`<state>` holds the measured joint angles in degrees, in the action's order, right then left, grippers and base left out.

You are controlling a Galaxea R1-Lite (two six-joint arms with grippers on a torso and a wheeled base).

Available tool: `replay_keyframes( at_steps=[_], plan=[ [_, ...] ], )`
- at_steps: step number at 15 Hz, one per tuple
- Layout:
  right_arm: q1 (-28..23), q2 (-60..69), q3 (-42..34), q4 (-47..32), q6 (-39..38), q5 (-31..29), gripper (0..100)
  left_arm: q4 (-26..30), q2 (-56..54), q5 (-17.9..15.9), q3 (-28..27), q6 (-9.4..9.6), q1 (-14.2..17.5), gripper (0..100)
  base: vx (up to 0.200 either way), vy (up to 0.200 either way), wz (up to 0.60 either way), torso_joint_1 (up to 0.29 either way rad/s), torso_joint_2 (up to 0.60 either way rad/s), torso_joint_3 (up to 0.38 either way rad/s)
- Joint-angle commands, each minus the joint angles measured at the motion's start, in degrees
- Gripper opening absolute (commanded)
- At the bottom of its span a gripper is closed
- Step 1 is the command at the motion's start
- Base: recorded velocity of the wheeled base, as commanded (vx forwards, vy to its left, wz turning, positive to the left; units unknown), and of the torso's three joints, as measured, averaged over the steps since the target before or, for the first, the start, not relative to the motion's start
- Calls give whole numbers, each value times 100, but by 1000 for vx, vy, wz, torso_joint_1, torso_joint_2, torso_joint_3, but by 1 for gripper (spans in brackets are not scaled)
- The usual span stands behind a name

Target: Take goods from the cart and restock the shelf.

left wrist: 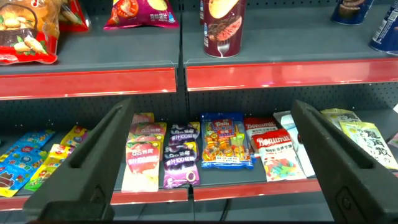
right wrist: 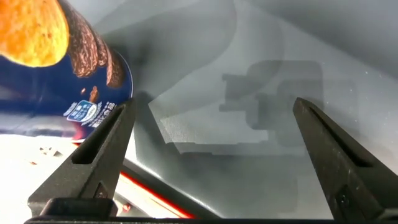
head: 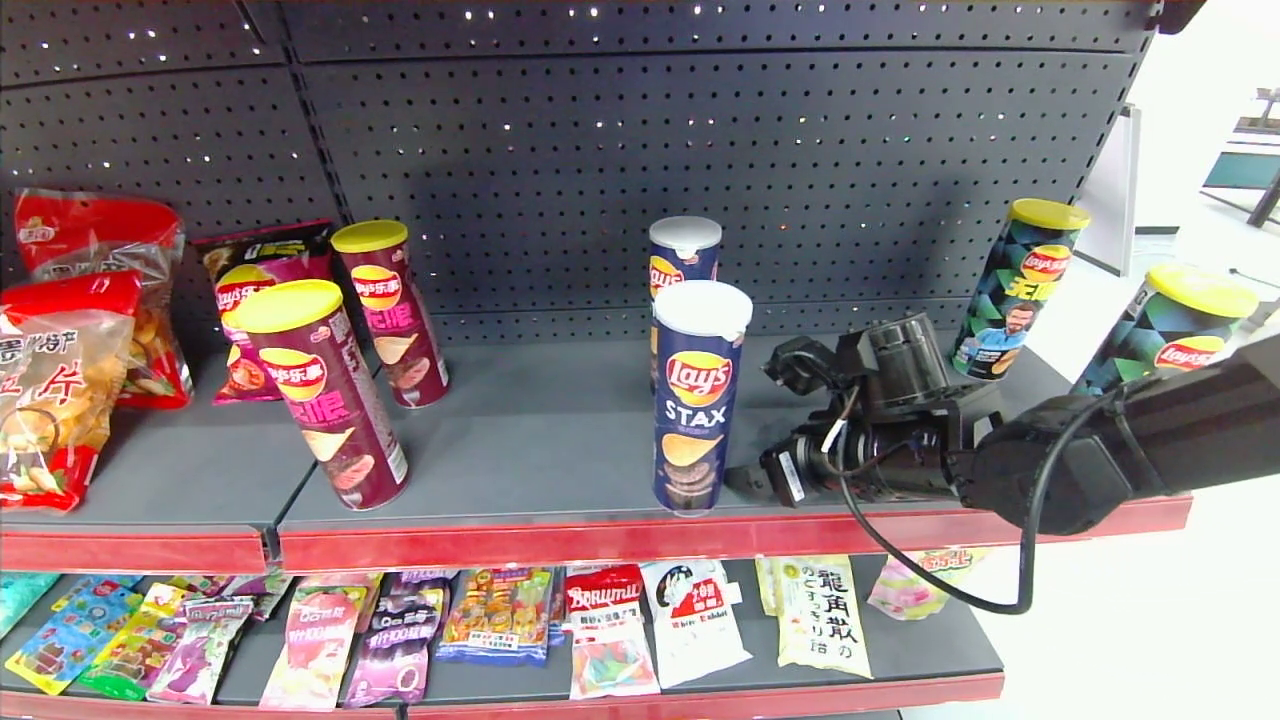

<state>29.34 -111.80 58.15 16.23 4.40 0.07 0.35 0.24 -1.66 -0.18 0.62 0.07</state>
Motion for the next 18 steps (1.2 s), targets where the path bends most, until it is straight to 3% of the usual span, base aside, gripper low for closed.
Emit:
replay_keyframes(
  at_steps=[1,18],
  plan=[
    [1,-26,21,3,-1,1,100,0,2,-1,1,-1,1,100,0,0,0,0,0,0],
    [177,-123,232,3,-18,10,100,0,2,-1,1,-1,1,100,0,0,0,0,0,0]
  ],
)
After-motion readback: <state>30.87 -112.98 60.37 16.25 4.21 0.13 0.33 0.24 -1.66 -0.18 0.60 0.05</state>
